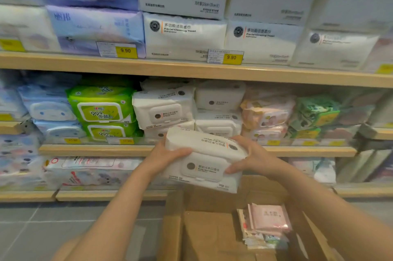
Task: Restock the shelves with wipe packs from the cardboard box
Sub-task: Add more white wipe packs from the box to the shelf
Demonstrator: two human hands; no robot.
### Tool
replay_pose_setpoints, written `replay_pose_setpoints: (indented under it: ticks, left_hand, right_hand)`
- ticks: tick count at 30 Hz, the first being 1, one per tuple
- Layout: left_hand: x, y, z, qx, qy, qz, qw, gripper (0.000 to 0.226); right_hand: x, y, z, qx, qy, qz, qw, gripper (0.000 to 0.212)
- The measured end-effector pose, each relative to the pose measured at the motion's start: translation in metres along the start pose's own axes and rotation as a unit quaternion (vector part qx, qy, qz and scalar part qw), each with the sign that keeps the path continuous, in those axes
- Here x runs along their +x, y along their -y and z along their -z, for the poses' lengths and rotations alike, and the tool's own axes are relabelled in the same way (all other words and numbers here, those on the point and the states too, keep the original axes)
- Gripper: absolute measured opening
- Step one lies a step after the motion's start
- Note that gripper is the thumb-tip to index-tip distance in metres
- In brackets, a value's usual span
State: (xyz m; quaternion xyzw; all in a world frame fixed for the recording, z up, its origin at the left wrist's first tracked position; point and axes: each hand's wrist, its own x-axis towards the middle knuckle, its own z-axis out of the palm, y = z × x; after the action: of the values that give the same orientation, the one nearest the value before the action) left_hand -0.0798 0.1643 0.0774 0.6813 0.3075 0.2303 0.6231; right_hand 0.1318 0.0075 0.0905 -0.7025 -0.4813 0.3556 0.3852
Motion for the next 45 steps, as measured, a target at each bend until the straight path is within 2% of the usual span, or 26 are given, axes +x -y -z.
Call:
replay_pose_setpoints:
  ticks: [2,6,9,11,13,15,18,21,23,25,28,31,34,39,45]
  left_hand:
    - [0.003,0.001,-0.008,-0.008,-0.011,0.006,1.000,0.048]
    - [0.003,0.005,-0.023,-0.008,0.016,-0.018,1.000,0.065]
    - [0.001,0.006,-0.031,-0.008,0.035,-0.039,0.999,0.066]
    - [0.000,0.007,-0.034,0.003,0.037,-0.039,0.999,0.066]
    - [0.001,0.004,-0.033,0.048,0.035,-0.047,0.997,0.066]
    - [0.008,-0.001,-0.027,0.117,0.000,-0.081,0.990,0.061]
    - [0.027,-0.008,-0.001,0.221,-0.091,-0.154,0.959,0.060]
    - [0.059,-0.016,0.028,0.382,-0.137,-0.218,0.887,0.067]
    - [0.086,-0.026,0.038,0.486,-0.150,-0.200,0.837,0.065]
    - [0.107,-0.034,0.036,0.577,-0.145,-0.147,0.790,0.068]
    - [0.125,-0.028,0.028,0.654,-0.143,-0.107,0.735,0.072]
    - [0.132,-0.018,0.029,0.666,-0.171,-0.130,0.714,0.075]
    - [0.135,-0.014,0.031,0.661,-0.187,-0.156,0.710,0.078]
    - [0.138,-0.007,0.033,0.656,-0.188,-0.186,0.707,0.079]
    - [0.137,-0.002,0.034,0.665,-0.188,-0.179,0.700,0.084]
  right_hand:
    - [-0.007,-0.002,0.003,-0.005,0.020,-0.011,1.000,0.069]
    - [-0.012,0.012,0.001,-0.115,0.078,-0.005,0.990,0.051]
    - [-0.007,0.017,-0.013,-0.208,0.069,0.034,0.975,0.074]
    - [-0.005,0.011,-0.020,-0.228,0.053,0.037,0.971,0.093]
    - [-0.005,0.006,-0.023,-0.254,0.009,0.050,0.966,0.099]
    - [0.000,0.002,-0.020,-0.276,-0.039,0.059,0.959,0.098]
    - [0.015,0.002,-0.002,-0.362,-0.100,0.048,0.925,0.095]
    - [0.031,0.016,0.025,-0.434,-0.141,0.038,0.889,0.092]
    - [0.048,0.029,0.039,-0.460,-0.169,0.037,0.871,0.091]
    - [0.070,0.043,0.046,-0.470,-0.197,0.046,0.859,0.090]
    - [0.111,0.055,0.048,-0.498,-0.198,0.051,0.843,0.087]
    - [0.143,0.057,0.055,-0.496,-0.140,0.035,0.856,0.086]
    - [0.157,0.050,0.063,-0.471,-0.101,0.012,0.876,0.083]
    - [0.165,0.043,0.057,-0.499,-0.123,0.039,0.857,0.088]
    - [0.165,0.037,0.052,-0.530,-0.140,0.053,0.835,0.091]
